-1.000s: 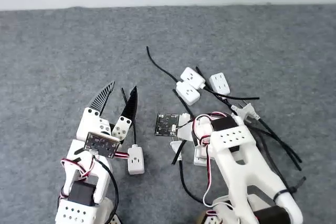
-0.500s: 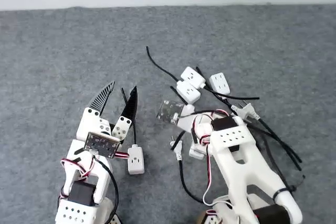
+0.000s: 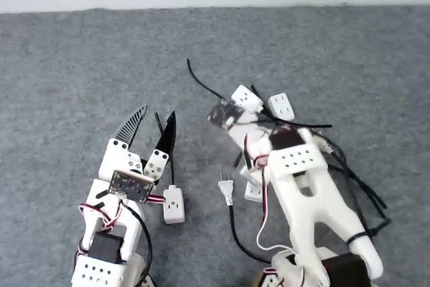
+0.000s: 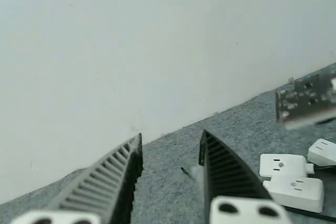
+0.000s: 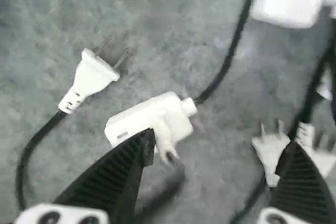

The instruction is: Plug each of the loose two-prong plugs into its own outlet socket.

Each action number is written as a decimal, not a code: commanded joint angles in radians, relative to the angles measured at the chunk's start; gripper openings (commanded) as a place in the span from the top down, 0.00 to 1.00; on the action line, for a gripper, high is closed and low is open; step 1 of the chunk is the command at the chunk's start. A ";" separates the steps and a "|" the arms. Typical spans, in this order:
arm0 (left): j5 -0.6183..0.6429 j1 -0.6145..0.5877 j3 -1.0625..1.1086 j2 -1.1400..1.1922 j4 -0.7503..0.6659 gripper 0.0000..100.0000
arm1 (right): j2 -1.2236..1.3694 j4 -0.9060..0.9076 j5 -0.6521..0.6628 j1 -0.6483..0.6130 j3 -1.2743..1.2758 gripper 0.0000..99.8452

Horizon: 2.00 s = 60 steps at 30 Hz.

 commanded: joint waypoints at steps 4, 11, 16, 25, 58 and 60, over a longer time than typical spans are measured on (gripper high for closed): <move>-0.006 0.009 -0.010 -0.006 -0.031 0.83 | -0.001 0.162 -0.308 -0.001 -0.170 0.72; -0.008 0.009 -0.010 -0.006 -0.031 0.83 | 0.008 0.168 -0.474 -0.002 -0.140 0.78; -0.008 0.009 -0.010 -0.006 -0.031 0.83 | 0.008 0.160 -0.516 -0.002 -0.069 0.78; -0.008 0.009 -0.010 -0.006 -0.031 0.83 | 0.010 0.122 -0.514 -0.105 0.038 0.78; -0.043 0.044 -0.008 -0.006 -0.025 0.83 | 0.010 -0.335 -0.519 0.031 0.341 0.99; -0.043 0.044 -0.008 -0.006 -0.025 0.83 | 0.001 -0.320 -0.489 0.030 0.334 0.99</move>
